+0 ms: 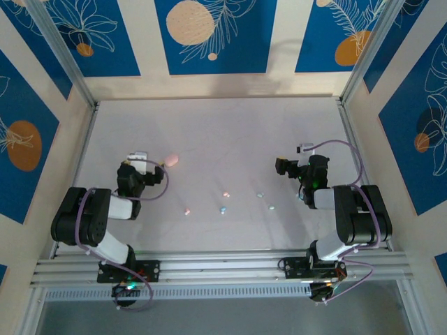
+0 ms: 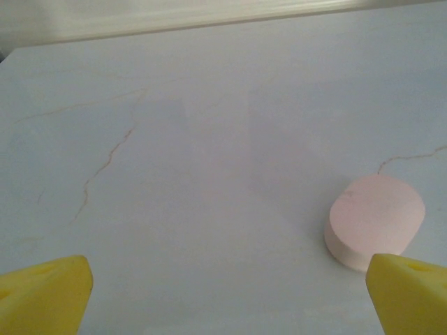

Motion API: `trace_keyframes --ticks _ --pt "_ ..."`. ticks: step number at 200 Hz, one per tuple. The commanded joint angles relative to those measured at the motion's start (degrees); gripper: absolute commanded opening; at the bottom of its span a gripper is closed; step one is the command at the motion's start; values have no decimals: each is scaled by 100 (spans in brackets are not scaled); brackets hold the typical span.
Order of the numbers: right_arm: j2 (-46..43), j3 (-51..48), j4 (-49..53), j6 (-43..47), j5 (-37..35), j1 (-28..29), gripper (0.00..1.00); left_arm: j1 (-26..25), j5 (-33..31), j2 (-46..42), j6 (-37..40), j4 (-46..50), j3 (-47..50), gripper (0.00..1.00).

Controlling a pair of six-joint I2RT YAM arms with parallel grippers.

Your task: Insert wireless bluetooth earbuds into charging case

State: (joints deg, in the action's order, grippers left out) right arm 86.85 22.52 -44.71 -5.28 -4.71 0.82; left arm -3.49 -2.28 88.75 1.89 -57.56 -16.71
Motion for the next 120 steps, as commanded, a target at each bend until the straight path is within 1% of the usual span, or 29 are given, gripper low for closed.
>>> trace_keyframes --ticks 1,7,13,24,34,49,53,60,73,86,103,120 --pt "-401 27 8 133 -174 100 98 15 -294 -532 -94 -217 119 100" --pt "-581 88 282 104 -261 111 98 15 -384 -765 -137 77 87 100" --pt "-794 220 770 1 -351 120 99 15 -452 -1004 -176 396 23 100" --pt "-1202 694 2116 -333 -456 86 100 15 -545 -1488 -206 1109 -151 100" --pt "-1416 1226 3396 -765 -653 17 99 19 -690 -1869 -442 1815 -386 100" --pt "-1408 2112 5133 -1671 -1253 -115 99 23 -716 -2384 -905 3020 -850 100" --pt "-1365 2354 5556 -1811 -1247 -188 99 32 -747 -2481 -1112 3428 -1048 100" --pt "-1271 2690 6108 -1898 -1014 -351 99 32 -818 -2584 -1479 4123 -1388 100" --pt "-1133 2977 6574 -2083 -694 -629 99 41 -808 -2609 -2026 5354 -2012 100" --pt "-1061 3064 6796 -2276 -240 -990 99 41 -350 -2578 -2173 6027 -2391 100" --pt "-917 3055 6804 -2281 633 -1476 100 41 402 -2733 -2345 6004 -2371 100" --pt "-603 3233 6946 -2132 1046 -1733 98 24 1195 -2925 -2761 5608 -2133 100"
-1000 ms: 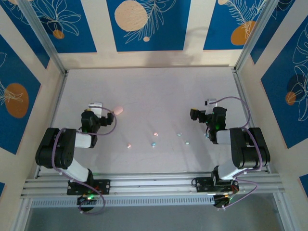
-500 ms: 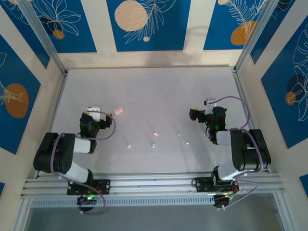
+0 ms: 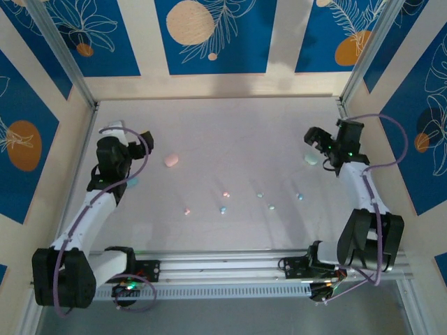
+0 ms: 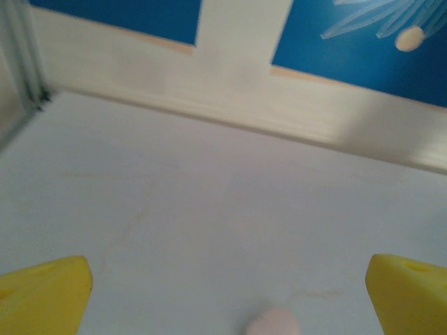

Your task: Insert wireless bluetooth earbuds into charging case

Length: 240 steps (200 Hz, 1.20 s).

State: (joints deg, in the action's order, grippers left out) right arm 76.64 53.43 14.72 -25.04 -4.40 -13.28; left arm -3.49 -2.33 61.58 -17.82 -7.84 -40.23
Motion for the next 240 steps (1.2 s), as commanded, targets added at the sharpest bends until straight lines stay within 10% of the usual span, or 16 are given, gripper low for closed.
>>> trace_keyframes --ticks 1,41,154,240 --pt "437 155 1005 -140 1031 -333 98 19 1239 -212 -822 617 227 100" --pt "1292 722 1213 219 1288 -500 94 -261 1927 -524 -1345 467 529 99" --pt "3568 2685 1801 585 1553 -396 86 -1682 1127 -1280 -1348 1002 851 99" --pt "3693 2640 2111 744 1564 -83 84 -1877 1014 -1211 -1280 990 727 100"
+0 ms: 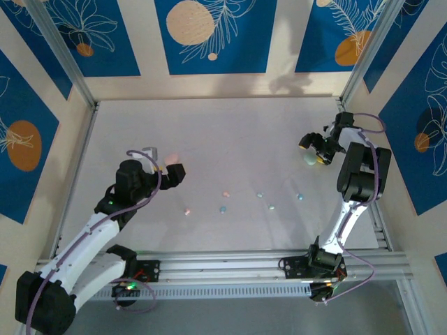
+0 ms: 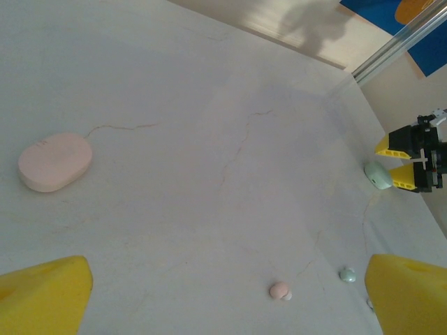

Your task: Insert wireless bluetooth earbuds into charging case

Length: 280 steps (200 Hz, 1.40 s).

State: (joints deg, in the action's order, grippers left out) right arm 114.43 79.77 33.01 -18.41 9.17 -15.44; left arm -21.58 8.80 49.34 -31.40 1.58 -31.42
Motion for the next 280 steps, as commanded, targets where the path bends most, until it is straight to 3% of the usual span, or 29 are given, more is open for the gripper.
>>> trace_keyframes --ticks 1,115,184,221,280 --pt "-87 1 287 78 216 136 84 -66 -98 13 79 50 -149 100" --pt "-191 2 357 318 615 996 84 -92 -117 69 109 96 -251 100" --pt "-494 137 -139 195 484 612 84 -118 -199 -14 97 193 -229 100" --pt "11 534 -169 191 286 421 84 -144 -204 -41 86 188 -228 100" --pt "1099 1788 363 515 820 410 82 -215 -137 3 80 193 -268 100"
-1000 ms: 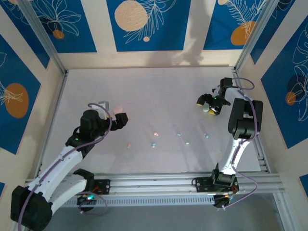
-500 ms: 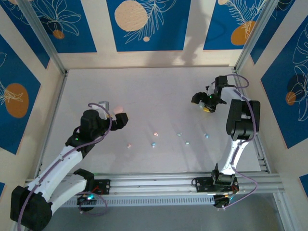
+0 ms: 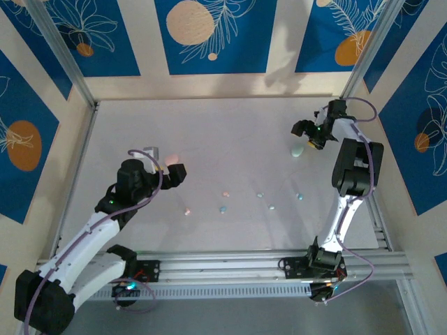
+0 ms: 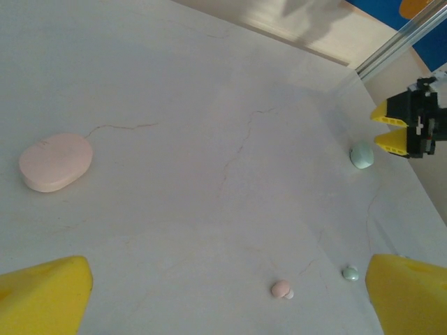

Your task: Insert wireless bluetooth earbuds into charging case

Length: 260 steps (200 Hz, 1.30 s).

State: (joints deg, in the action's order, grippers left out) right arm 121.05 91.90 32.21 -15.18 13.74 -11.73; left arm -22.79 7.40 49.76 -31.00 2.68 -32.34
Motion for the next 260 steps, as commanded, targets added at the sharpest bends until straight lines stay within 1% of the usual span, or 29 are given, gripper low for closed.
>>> trace_keyframes --ticks 1,34,51,98,119,143,200,234,247,260 --pt "450 597 449 191 374 43 82 -94 5 -38 41 84 -176 100" --pt "867 1049 768 328 692 113 81 -138 -10 -45 -8 40 -146 100" --pt "871 1022 873 393 782 150 80 -164 -36 -54 -20 50 -137 100" --pt "278 277 882 347 936 183 76 -186 -46 -28 11 39 -158 100" --pt "-46 -142 813 238 833 206 76 -191 -50 -25 15 22 -159 100" --pt "-284 -524 795 239 1038 266 76 -203 -34 -19 19 -23 -124 100" --pt "-720 -1239 931 175 767 608 76 -218 -19 -30 2 -31 -106 100" --pt "-1014 -1461 989 -10 564 716 77 -244 -28 -28 0 -32 -115 100" --pt "-1127 -1532 942 62 542 754 76 -252 -46 -28 -1 -35 -114 100" --pt "-1185 -1552 864 229 276 834 77 -261 -54 -28 -11 -40 -108 100"
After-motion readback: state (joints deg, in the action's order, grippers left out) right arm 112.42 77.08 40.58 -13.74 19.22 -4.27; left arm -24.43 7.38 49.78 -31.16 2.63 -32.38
